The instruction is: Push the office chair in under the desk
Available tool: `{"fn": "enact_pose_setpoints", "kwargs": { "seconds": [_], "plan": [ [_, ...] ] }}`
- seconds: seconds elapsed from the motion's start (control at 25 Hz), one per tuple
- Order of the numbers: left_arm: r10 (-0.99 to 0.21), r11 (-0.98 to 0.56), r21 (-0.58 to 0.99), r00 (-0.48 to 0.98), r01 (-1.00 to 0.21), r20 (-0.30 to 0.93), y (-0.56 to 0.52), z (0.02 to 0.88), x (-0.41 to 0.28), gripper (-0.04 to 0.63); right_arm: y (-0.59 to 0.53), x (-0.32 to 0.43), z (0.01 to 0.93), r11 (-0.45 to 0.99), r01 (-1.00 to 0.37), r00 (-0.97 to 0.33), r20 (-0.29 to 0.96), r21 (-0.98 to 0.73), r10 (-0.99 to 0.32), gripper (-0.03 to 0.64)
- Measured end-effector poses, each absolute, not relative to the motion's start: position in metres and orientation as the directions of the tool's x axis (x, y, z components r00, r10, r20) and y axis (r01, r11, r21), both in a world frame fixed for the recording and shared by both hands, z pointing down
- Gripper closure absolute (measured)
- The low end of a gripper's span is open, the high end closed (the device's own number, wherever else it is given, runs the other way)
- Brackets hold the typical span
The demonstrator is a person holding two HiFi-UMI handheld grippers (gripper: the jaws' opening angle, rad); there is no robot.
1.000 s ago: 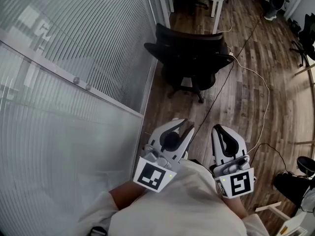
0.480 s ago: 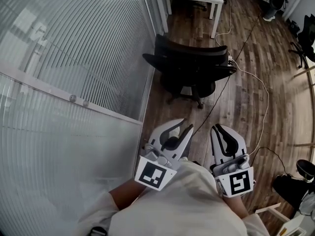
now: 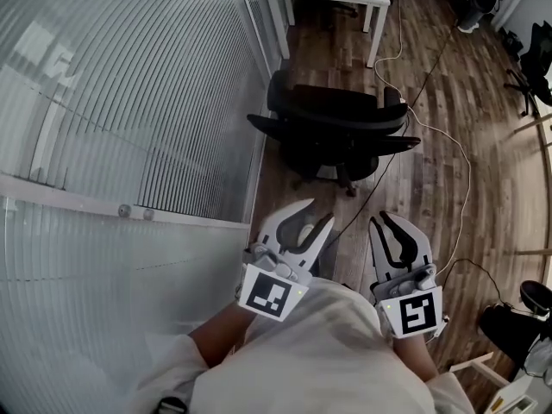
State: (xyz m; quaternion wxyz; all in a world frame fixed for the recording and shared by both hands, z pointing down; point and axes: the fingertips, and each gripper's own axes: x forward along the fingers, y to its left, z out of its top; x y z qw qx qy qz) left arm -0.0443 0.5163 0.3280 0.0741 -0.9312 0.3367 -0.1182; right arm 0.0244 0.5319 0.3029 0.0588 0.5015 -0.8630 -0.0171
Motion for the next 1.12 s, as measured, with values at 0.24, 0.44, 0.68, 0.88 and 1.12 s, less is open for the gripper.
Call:
{"fn": "enact_pose_setpoints", "kwargs": {
  "seconds": [0.24,0.44,0.68,0.88,1.12],
  "plan": [
    [-0.658,-0.751,-0.260,0.722,-0.608,0.214,0.461,0.349,-0.057,0.460,0.488,0.032,0.322,0.479,-0.867,-0.462,0.137,0.136,-0.876,0.535],
    [-0.682,-0.731,-0.289,0.676,-0.619,0.279,0.416,0.380,-0.077,0.457,0.454,0.039,0.345,0.479,-0.850,-0.444,0.194,0.219,-0.875,0.503],
    [-0.667,-0.744,-0.391,0.632,-0.542,0.395,0.385,0.421,-0.102,0.432,0.430,0.056,0.374,0.489,-0.794,-0.391,0.313,0.362,-0.866,0.463],
    [-0.662,-0.748,-0.467,0.574,-0.472,0.482,0.351,0.452,-0.118,0.405,0.403,0.079,0.402,0.491,-0.759,-0.330,0.398,0.427,-0.856,0.442],
    [-0.666,-0.744,-0.537,0.502,-0.397,0.551,0.314,0.481,-0.134,0.393,0.377,0.106,0.441,0.510,-0.712,-0.262,0.490,0.484,-0.831,0.422]
  ]
}}
